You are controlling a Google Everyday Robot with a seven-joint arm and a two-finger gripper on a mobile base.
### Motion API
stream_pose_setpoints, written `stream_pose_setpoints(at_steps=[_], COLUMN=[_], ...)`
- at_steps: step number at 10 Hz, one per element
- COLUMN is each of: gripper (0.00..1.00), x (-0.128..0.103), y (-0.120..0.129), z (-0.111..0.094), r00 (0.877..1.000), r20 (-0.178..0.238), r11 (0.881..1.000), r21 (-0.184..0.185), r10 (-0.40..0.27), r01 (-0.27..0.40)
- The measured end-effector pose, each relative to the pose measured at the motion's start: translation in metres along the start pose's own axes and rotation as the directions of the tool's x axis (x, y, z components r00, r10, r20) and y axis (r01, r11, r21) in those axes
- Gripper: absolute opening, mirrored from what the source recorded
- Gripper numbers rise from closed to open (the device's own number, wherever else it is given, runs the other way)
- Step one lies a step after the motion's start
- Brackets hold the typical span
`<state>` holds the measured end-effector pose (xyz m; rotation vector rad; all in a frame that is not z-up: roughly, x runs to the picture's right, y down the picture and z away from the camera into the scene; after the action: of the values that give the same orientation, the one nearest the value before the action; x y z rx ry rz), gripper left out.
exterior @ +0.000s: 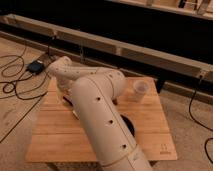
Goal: Place the eraser in the ceramic cup
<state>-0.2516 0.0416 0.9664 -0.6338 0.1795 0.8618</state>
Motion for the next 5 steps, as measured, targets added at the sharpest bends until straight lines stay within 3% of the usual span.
stream_pose_setpoints(at_steps=[4,5], gripper=[0.65,0.59], x=[-0.005,-0.007], y=[-0.006,-0.007], z=[0.012,0.014], r00=[1.0,1.0], r20=[-0.012,-0.012], r11=[1.0,1.0], r21=[-0.013,-0.015], r10=[-0.015,-0.02], r01=[0.015,0.019])
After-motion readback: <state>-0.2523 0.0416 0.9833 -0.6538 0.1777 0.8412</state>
